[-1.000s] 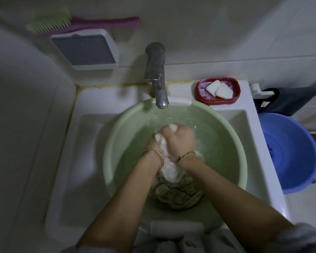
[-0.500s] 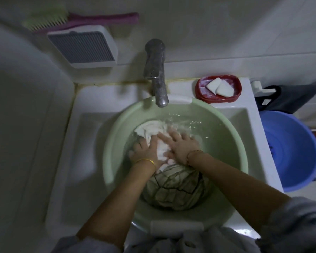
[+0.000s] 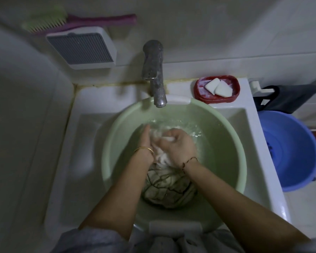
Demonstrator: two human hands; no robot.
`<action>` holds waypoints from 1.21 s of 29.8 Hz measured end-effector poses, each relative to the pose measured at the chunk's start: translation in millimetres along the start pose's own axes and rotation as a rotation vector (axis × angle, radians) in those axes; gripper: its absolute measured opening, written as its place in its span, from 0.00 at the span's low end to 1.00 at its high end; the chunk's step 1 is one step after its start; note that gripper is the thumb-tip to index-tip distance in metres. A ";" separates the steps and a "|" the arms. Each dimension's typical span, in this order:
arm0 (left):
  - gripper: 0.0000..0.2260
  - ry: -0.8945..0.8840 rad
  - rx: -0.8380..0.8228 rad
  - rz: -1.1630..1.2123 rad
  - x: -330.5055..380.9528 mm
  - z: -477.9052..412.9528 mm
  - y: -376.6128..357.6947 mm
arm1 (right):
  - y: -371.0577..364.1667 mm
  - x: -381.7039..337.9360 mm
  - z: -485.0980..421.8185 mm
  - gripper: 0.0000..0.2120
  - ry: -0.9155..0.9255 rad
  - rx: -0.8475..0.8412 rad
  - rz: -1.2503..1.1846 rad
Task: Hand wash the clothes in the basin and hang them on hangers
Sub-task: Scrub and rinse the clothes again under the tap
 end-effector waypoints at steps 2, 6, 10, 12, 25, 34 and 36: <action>0.26 0.012 -0.111 0.024 1.7 13.4 -10.7 | -2.4 -18.2 11.8 0.15 0.086 0.033 0.100; 0.17 0.016 -0.008 -0.226 -1.8 20.4 -10.0 | 2.0 -33.3 5.1 0.12 0.085 0.096 0.140; 0.19 -0.066 0.045 -0.549 3.9 16.3 -11.2 | 16.8 -17.1 -20.6 0.14 -0.008 0.146 0.116; 0.20 -0.216 0.163 -0.793 17.4 11.8 -2.3 | 27.0 -2.0 -29.2 0.15 -0.056 0.125 0.199; 0.33 -0.331 0.056 -2.082 -38.1 -22.3 29.5 | 7.8 46.8 -40.8 0.45 0.174 -0.439 1.368; 0.33 -0.407 0.127 -1.796 -0.7 0.7 19.5 | 37.4 34.1 -42.0 0.22 -0.103 -0.277 0.942; 0.24 -0.577 0.248 -1.903 9.2 17.2 15.5 | 48.1 22.1 -29.2 0.26 -0.046 -0.271 0.971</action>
Point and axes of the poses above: each hand's wrist, its own z-axis away from the middle knuckle, its own y-axis out of the back of the hand, x = y × z, the point moved 3 cm from there along -z, towards the middle knuckle, and after that the axes turned 5 degrees about -z, right-handed, at the moved point
